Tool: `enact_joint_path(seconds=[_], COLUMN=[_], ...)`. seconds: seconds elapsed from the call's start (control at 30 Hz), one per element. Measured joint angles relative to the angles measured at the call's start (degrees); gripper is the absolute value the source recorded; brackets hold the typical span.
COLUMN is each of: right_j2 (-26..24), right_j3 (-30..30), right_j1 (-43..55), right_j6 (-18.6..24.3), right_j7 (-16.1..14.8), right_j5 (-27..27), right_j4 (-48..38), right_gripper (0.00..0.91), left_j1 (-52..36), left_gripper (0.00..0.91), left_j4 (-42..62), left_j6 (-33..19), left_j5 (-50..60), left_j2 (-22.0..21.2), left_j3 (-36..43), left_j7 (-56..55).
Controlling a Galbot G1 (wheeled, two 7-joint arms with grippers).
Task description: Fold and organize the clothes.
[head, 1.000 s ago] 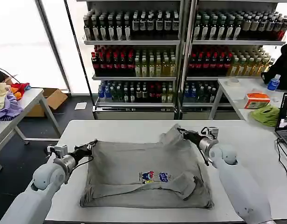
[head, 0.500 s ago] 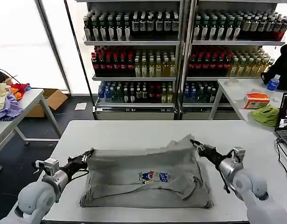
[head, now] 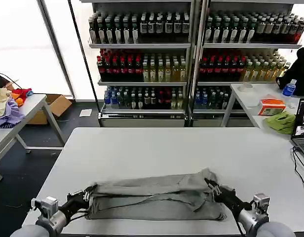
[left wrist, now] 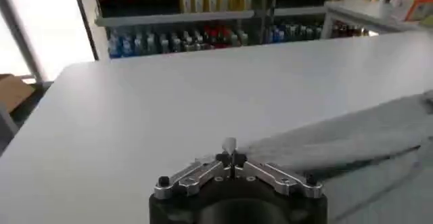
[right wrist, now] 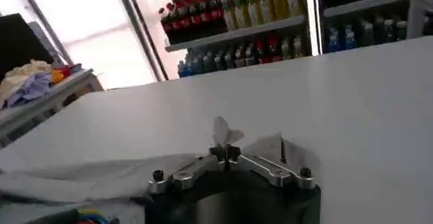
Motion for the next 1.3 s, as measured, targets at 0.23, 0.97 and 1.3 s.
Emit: enact_joint_path(seconds=[0.23, 0.97, 1.3], right_j2=[0.42, 4.76, 5.33], right_j3=[3.6, 9.78, 11.06], right_j1=[-3.01, -4.17, -4.82], right_j6=[3.17, 25.74, 26.98], right_j7=[-0.39, -7.23, -6.13], right_j5=[-0.99, -4.32, -2.14], right_j4=[0.73, -8.72, -9.55], right_gripper=[0.907, 0.907, 0.907], left_j1=[3.12, 5.2, 2.23], left_gripper=[0.907, 0.907, 0.615], left_j4=[-2.32, -0.97, 3.89], left_j6=[0.28, -10.86, -14.49], left_j5=[2.04, 5.46, 6.36], left_j2=[-1.77, -12.37, -17.62], left_j3=[-2.63, -0.09, 3.92], left_j7=[-0.31, -5.84, -8.13])
